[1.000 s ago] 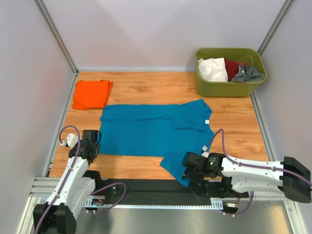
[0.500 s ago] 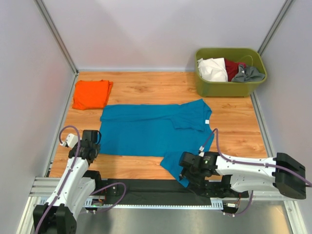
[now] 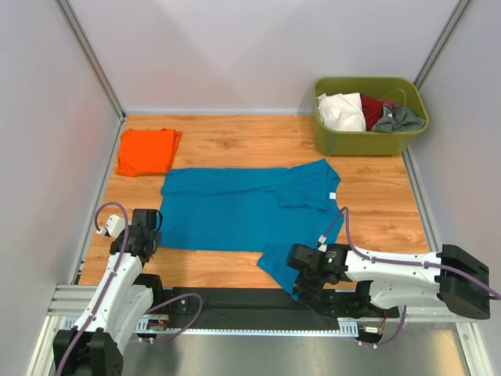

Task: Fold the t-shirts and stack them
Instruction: Fold the tshirt

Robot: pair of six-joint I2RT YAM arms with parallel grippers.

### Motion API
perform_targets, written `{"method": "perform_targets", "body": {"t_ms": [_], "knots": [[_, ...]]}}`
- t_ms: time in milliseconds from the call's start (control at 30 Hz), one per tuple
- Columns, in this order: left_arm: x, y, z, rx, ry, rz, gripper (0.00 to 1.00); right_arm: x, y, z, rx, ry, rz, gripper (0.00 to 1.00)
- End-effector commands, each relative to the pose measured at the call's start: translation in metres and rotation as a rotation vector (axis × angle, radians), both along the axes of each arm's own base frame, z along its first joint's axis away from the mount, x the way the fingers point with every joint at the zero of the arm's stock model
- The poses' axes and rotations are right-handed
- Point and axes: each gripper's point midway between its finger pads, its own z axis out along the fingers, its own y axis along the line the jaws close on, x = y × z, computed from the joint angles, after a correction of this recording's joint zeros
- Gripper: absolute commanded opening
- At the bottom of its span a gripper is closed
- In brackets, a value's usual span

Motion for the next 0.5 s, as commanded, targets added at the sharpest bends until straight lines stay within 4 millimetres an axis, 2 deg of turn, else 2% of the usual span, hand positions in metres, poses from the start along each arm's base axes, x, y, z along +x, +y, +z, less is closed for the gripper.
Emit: {"method": "perform_targets", "body": {"t_ms": [0, 67, 200, 300, 467], "knots": [[-0.003, 0.005, 0.001, 0.028, 0.002, 0.009, 0.0, 0.001, 0.003, -0.004, 0.01, -0.013, 0.01, 0.2], [-0.003, 0.005, 0.001, 0.028, 0.003, 0.012, 0.0, 0.001, 0.002, -0.004, 0.01, -0.013, 0.007, 0.16], [-0.005, 0.006, 0.0, 0.03, 0.011, 0.017, 0.0, 0.0, -0.001, -0.003, 0.021, -0.012, -0.008, 0.0], [-0.006, 0.006, 0.001, 0.035, 0.015, 0.015, 0.0, 0.004, -0.006, 0.003, 0.023, -0.039, -0.03, 0.0], [-0.004, 0.008, 0.004, 0.045, 0.015, 0.013, 0.0, 0.019, -0.015, 0.023, 0.03, -0.136, -0.058, 0.0]]}}
